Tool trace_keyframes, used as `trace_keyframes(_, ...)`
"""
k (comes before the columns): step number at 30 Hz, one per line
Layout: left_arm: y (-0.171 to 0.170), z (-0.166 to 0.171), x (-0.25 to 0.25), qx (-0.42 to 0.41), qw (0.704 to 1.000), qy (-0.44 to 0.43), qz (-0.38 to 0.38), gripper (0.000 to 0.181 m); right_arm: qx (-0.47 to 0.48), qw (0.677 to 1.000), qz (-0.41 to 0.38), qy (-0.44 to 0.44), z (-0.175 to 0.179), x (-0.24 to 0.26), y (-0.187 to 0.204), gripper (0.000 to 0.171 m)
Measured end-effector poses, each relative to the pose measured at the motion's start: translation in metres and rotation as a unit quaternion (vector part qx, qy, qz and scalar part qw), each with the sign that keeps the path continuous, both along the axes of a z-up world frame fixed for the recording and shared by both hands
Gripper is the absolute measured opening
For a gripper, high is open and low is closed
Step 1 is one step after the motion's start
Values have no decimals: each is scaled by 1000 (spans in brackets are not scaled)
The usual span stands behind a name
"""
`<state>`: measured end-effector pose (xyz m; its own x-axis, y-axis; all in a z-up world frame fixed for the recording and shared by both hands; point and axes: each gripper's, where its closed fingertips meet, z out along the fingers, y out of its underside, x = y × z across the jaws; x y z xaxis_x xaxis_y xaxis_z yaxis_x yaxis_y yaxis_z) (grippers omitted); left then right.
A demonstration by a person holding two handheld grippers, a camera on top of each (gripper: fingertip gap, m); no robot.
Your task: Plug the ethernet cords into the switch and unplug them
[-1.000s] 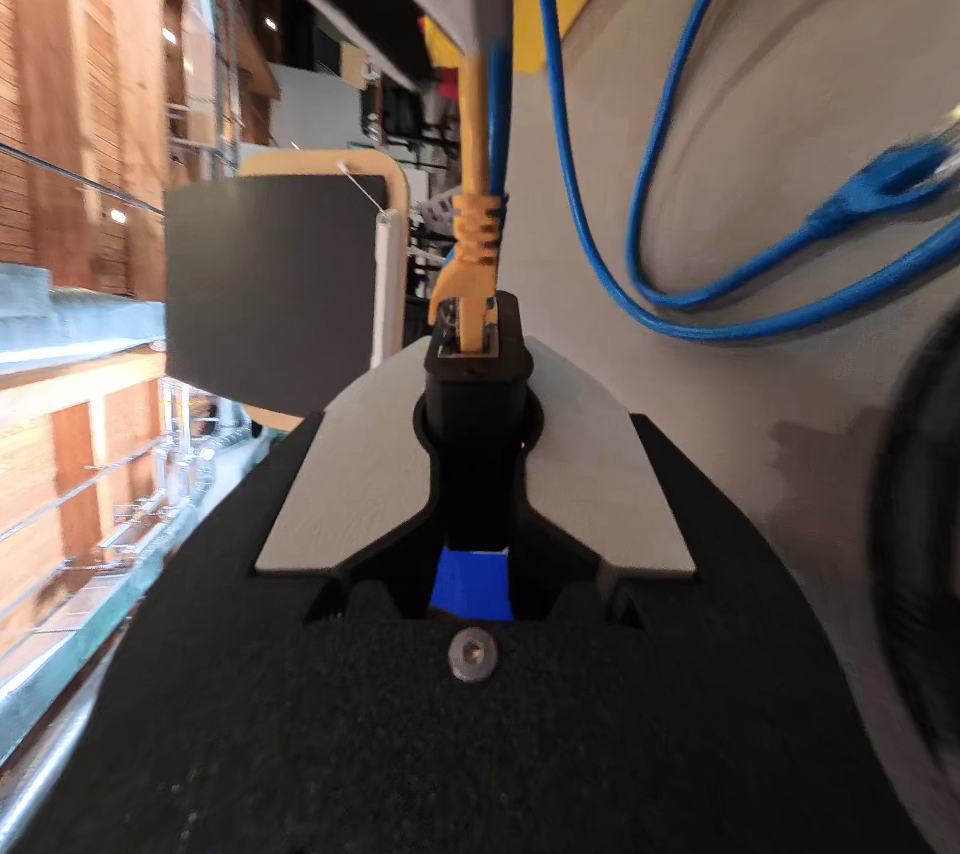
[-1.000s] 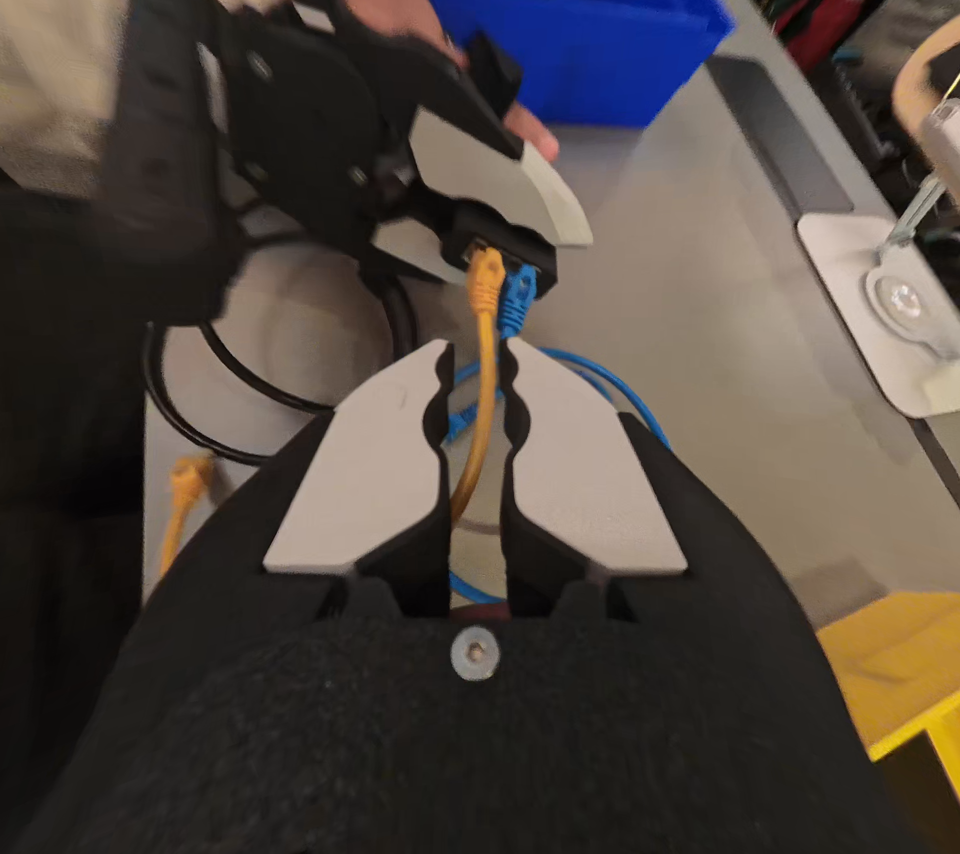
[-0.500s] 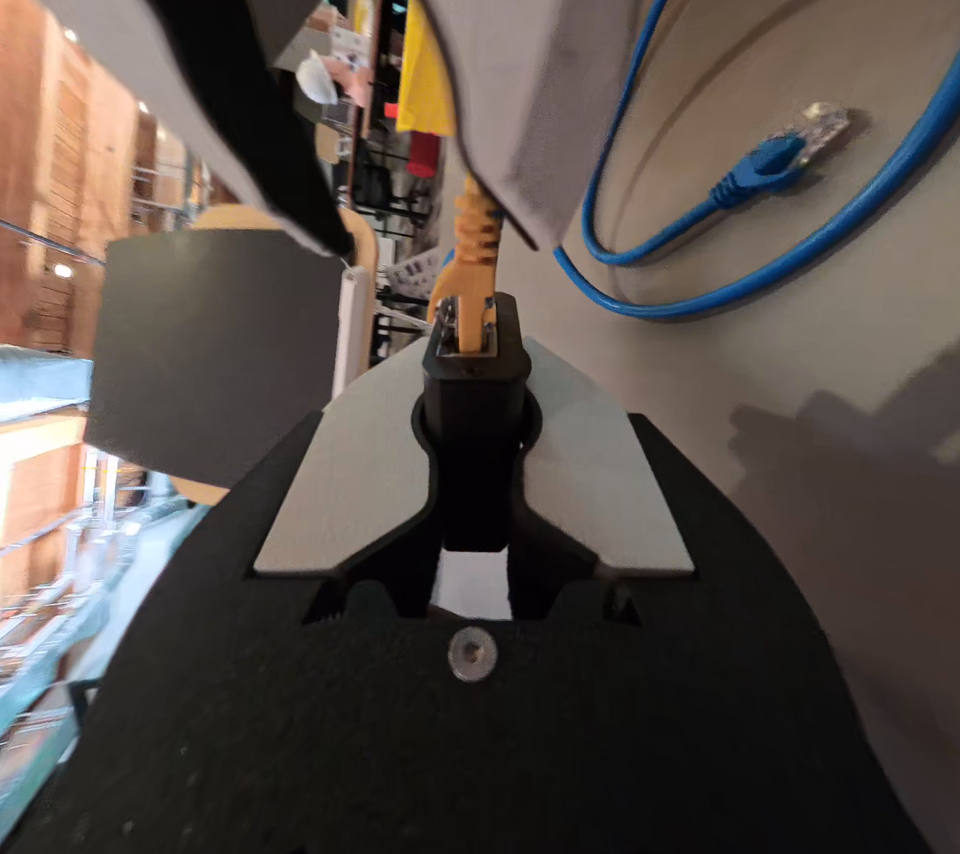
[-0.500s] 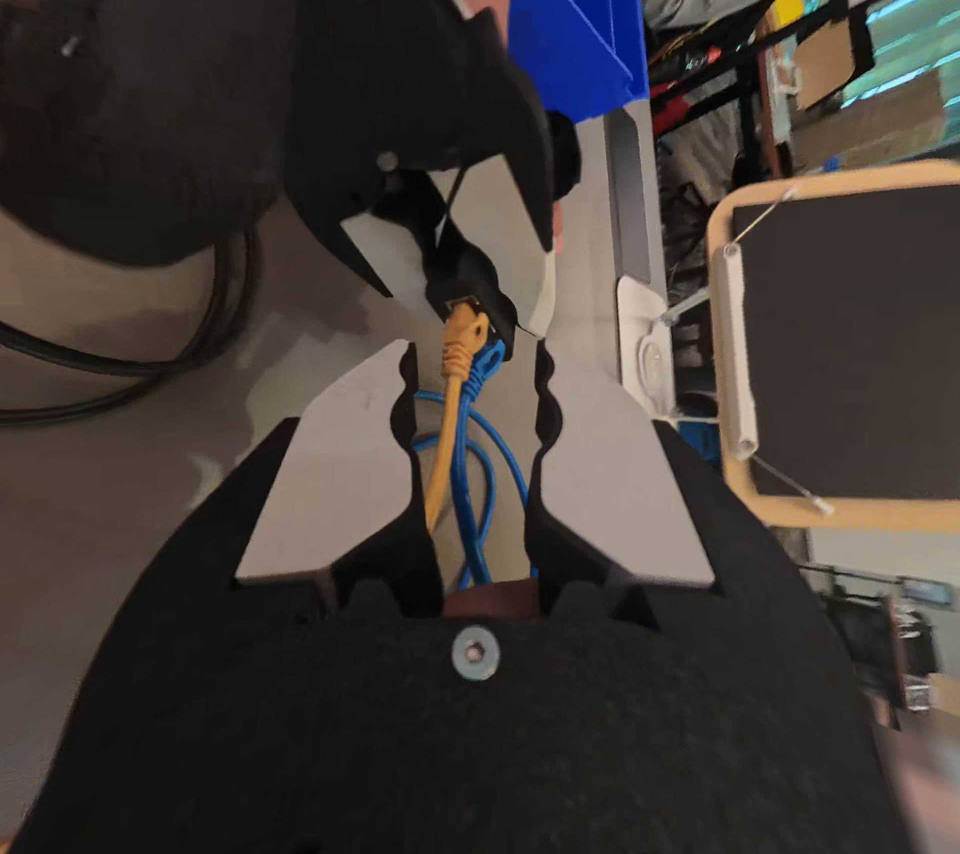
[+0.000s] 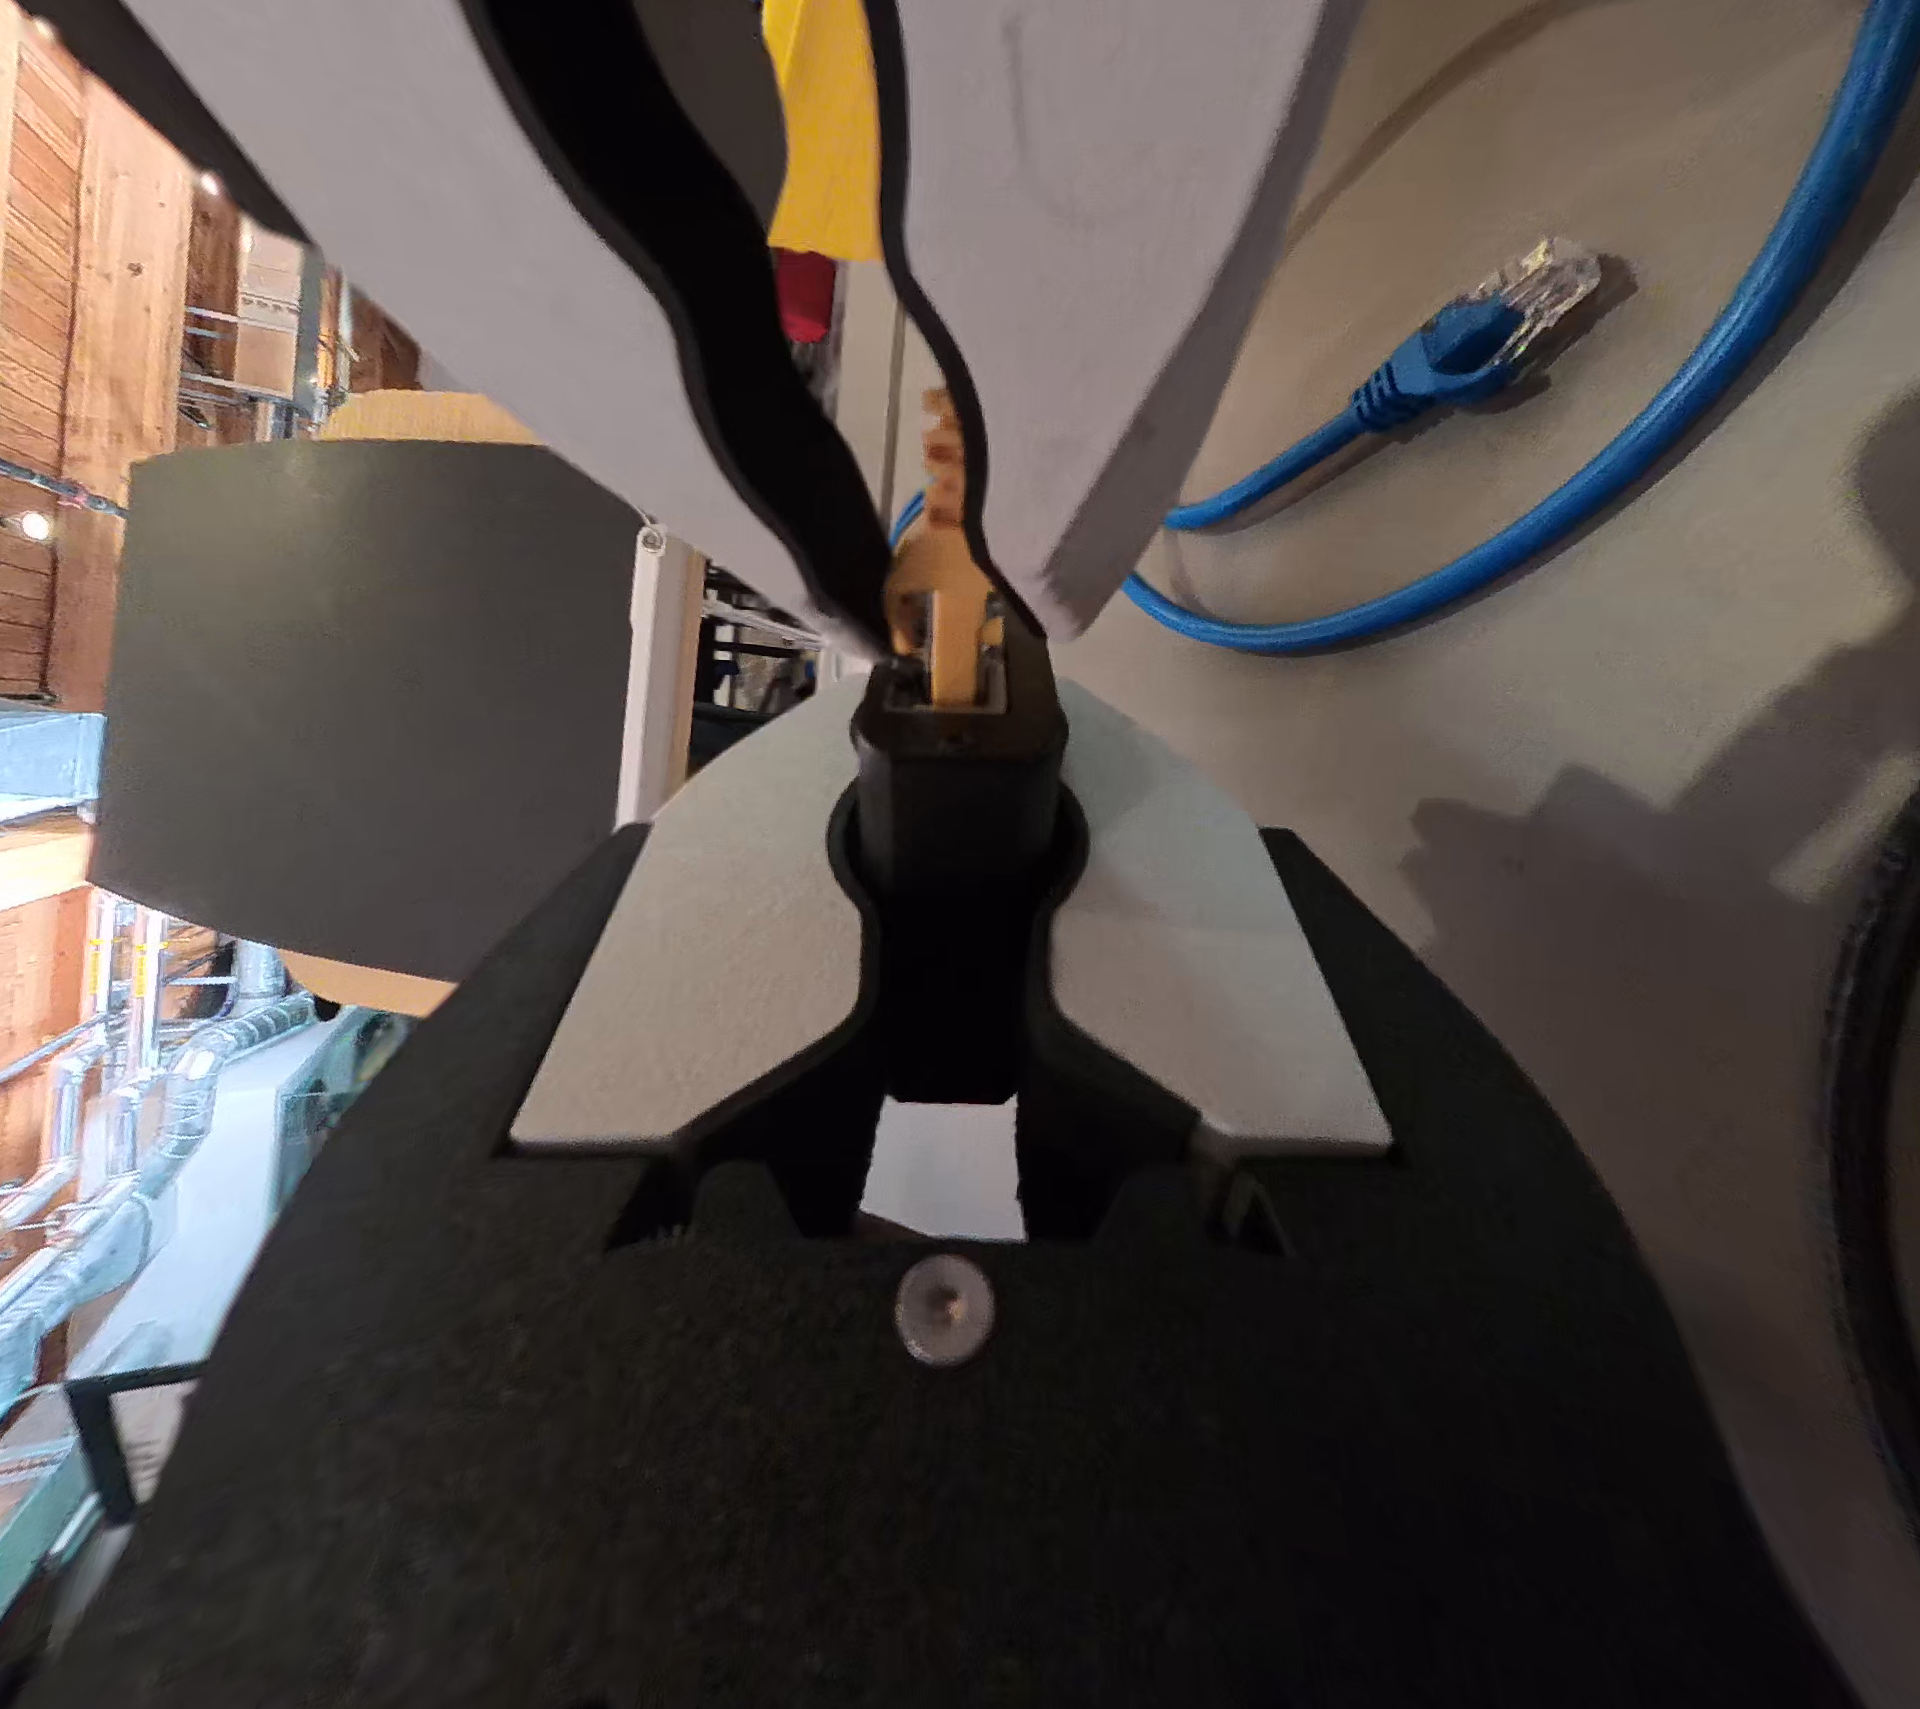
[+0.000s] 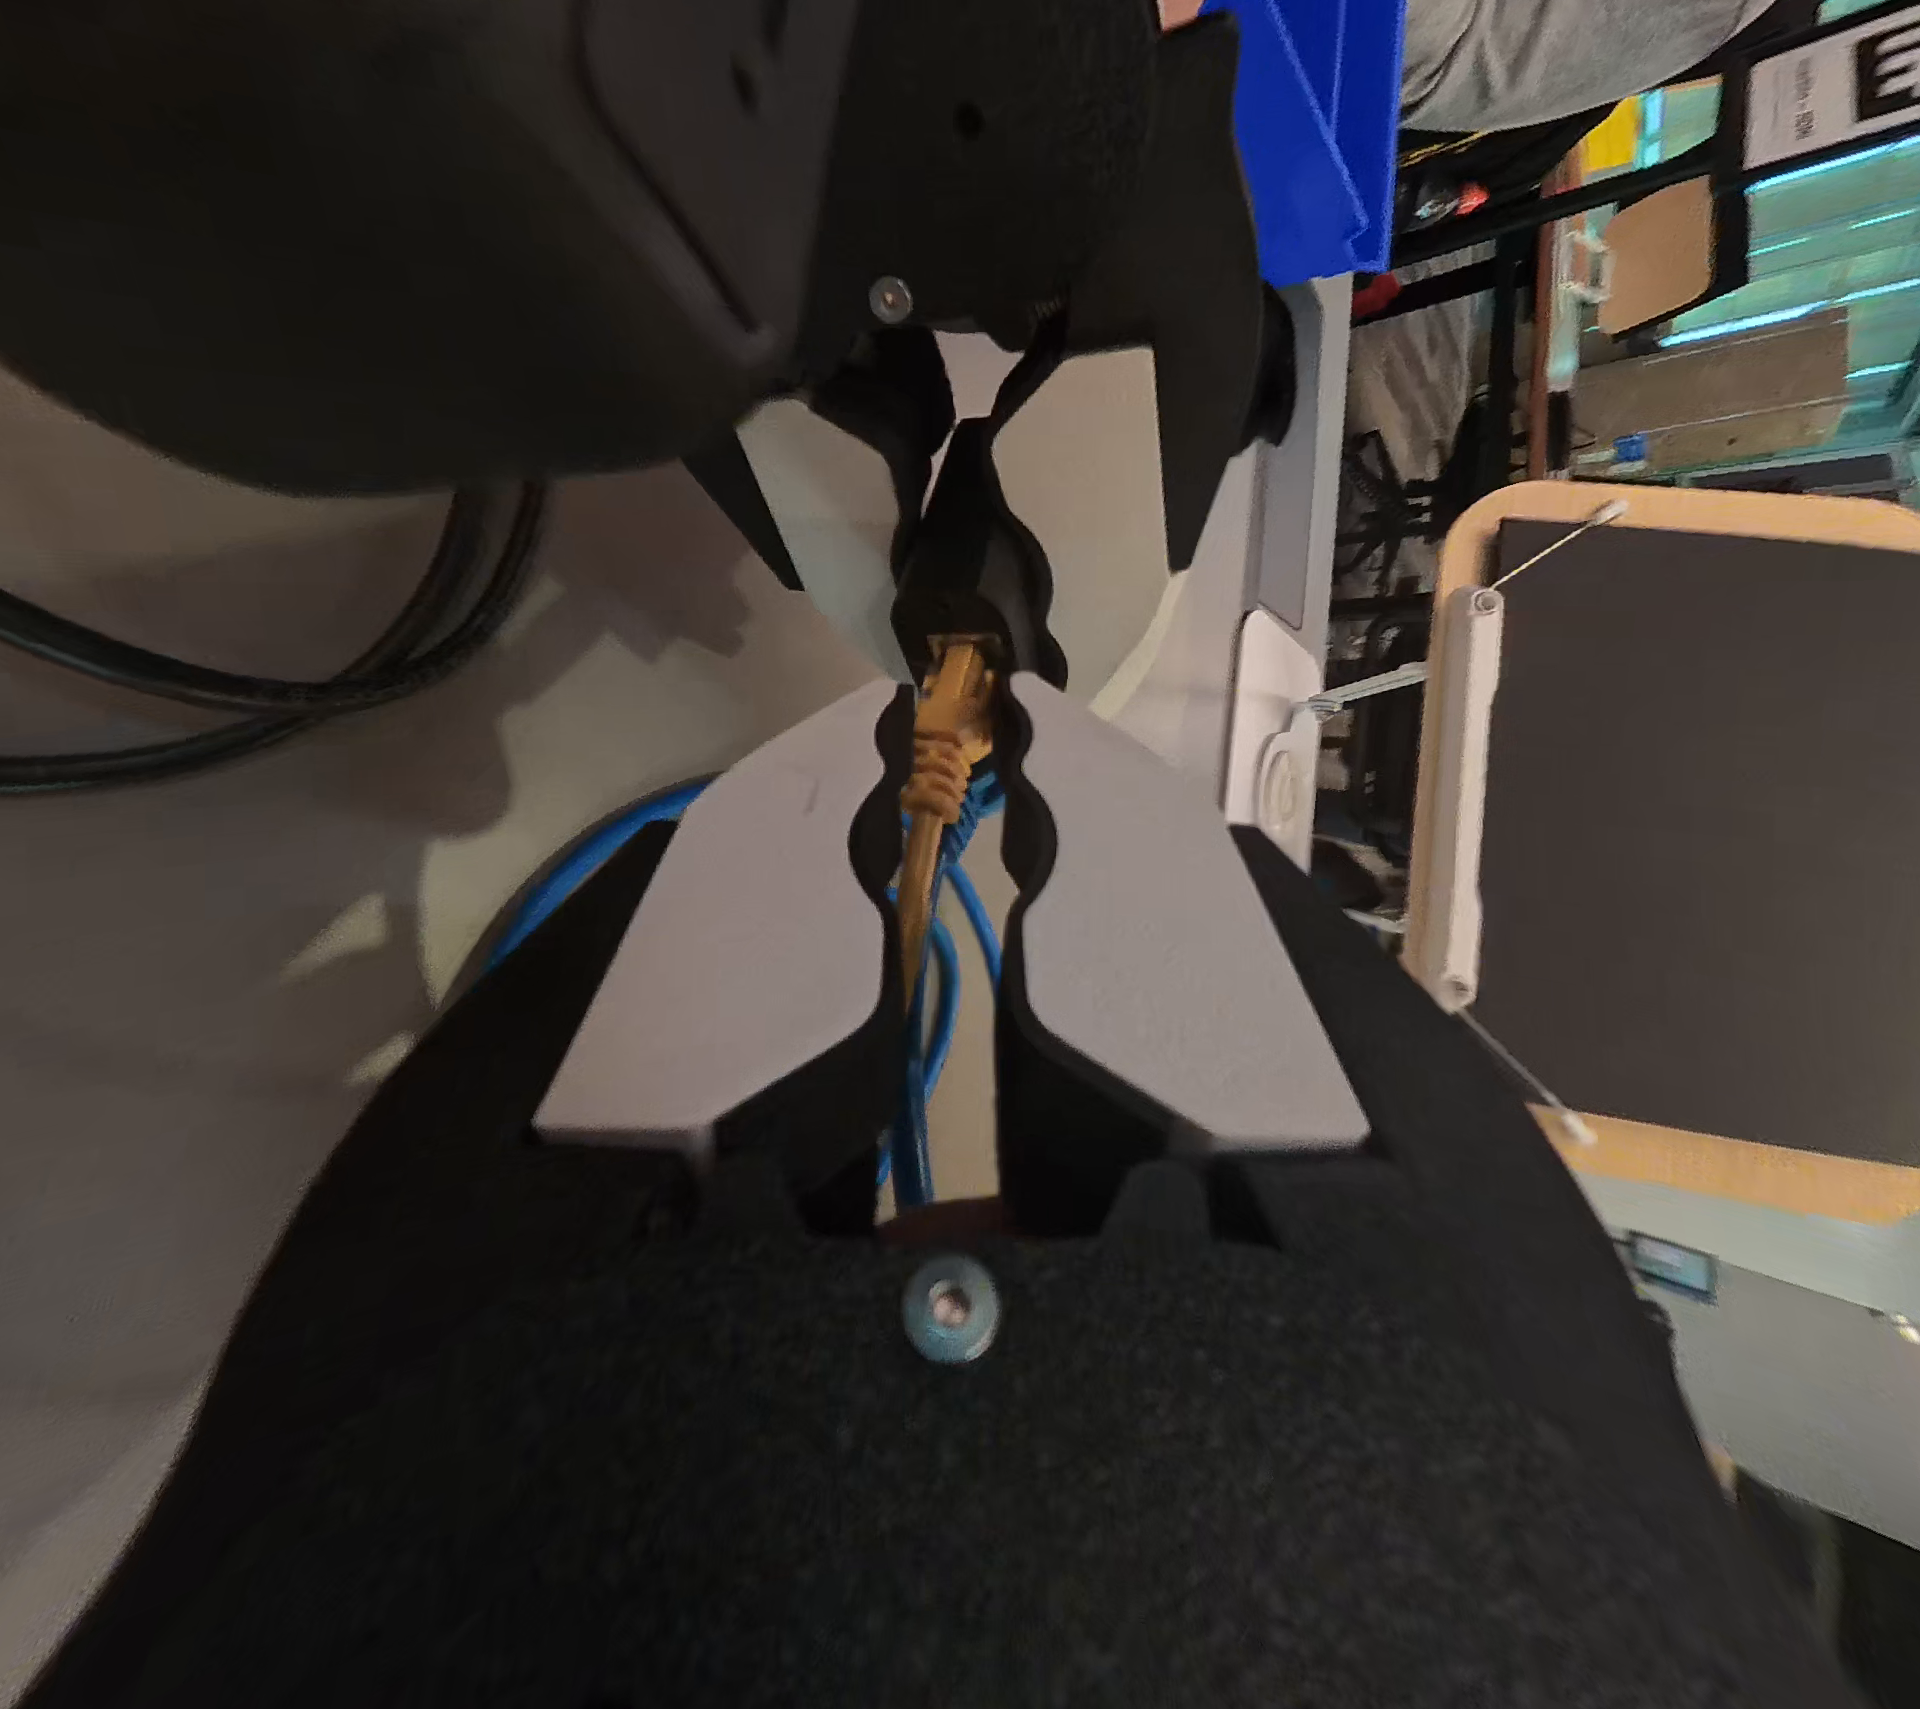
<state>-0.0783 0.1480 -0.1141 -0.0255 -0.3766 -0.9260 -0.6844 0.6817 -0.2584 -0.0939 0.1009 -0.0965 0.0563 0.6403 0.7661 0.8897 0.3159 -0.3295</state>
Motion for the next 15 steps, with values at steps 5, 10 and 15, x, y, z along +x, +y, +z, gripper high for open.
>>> trace_keyframes(5,5,-2,-3,-17,1000,-7,14,28,16,999,-5,-30,-5,0,2,13)
trace_keyframes(10,5,-7,-1,-12,1000,9,18,27,12,1000,-11,-21,-9,2,2,13)
trace_keyframes(15,7,-11,0,15,1000,13,23,26,-23,999,-32,26,-5,0,-3,19)
